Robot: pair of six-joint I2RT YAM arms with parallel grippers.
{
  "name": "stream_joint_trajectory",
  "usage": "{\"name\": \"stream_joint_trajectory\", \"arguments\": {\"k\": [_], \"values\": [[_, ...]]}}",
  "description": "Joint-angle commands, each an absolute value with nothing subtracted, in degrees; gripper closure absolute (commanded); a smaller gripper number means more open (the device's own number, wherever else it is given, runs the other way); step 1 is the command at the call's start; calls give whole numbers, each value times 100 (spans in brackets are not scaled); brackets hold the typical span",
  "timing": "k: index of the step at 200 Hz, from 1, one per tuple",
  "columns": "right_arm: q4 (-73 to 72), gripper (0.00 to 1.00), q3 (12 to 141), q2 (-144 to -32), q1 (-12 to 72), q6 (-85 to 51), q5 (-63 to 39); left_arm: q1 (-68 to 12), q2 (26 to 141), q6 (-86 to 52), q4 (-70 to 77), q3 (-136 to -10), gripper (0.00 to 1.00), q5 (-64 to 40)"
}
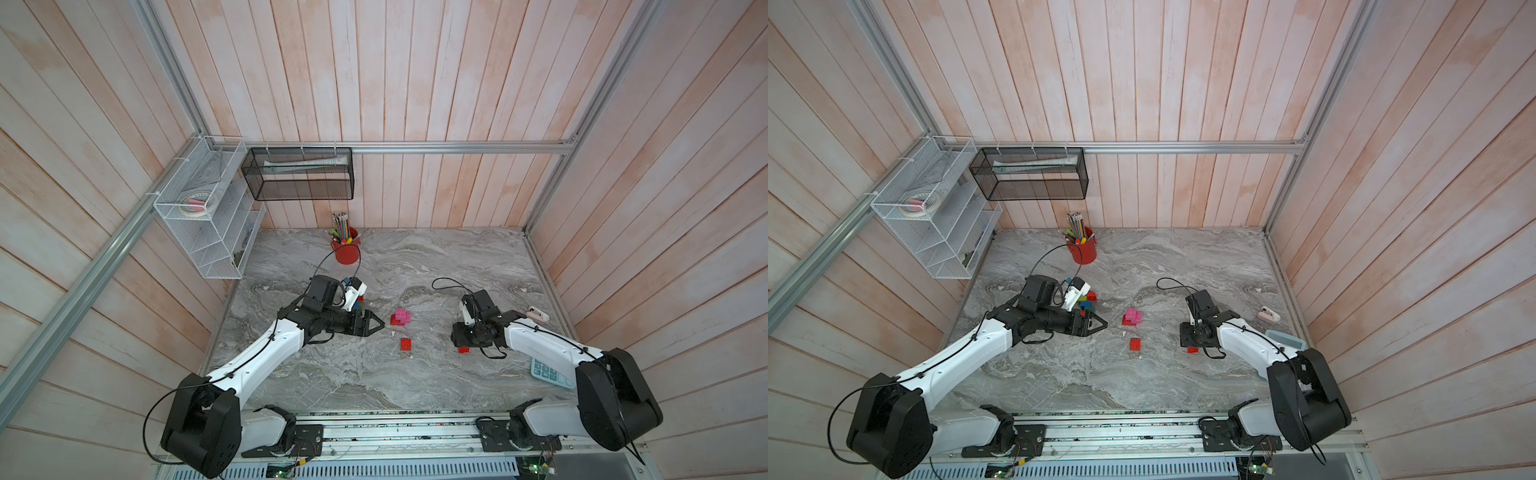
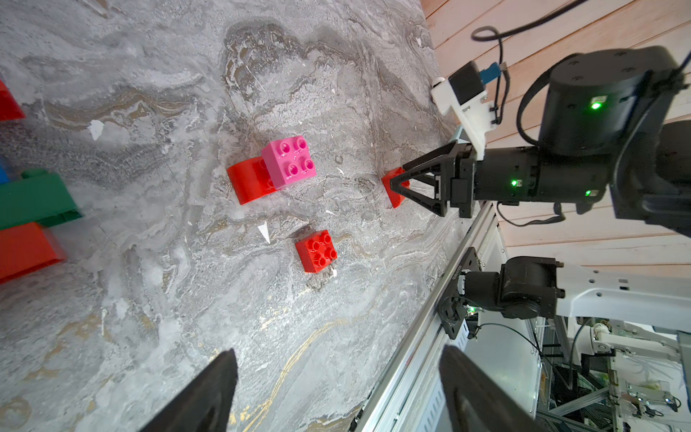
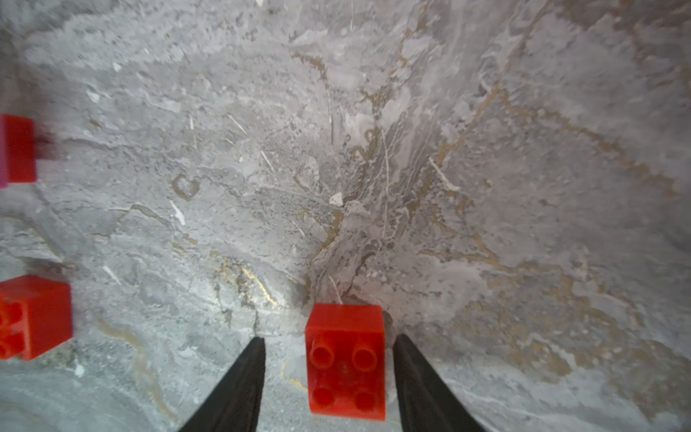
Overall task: Assemble the letter s with lego
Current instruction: Pick up the lego brick from the center of the board.
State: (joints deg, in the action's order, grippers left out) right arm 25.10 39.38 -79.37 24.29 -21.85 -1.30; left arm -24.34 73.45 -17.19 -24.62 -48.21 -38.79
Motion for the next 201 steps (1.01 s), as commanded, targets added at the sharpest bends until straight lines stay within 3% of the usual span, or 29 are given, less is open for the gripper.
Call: {"name": "stream_joint_trajectory", "arguments": {"k": [1,48,81,108,201], "values": [[2513,46,4017,-8105,2496,-2265,176,-2446,7245,-1598,-2492,-4719,12,-3896],[2625,57,4130,-8269,2584,-2214,441,-2447,7240,-1611,-2461,-4667,12,-3899],[2713,70,4203,-8297,2654,-2212,533,-2449,7277,-1597,-2469,-4711,12,-3902],[2947,74,4593,-8346,2760,-1935,568,-2438,7263,-1545,-2584,-4754,12,-3885],[2760,79,5480,-8495,3867,1883,-1332,-1997,6845,-1145,-3085,-4824,11,-4095]]}}
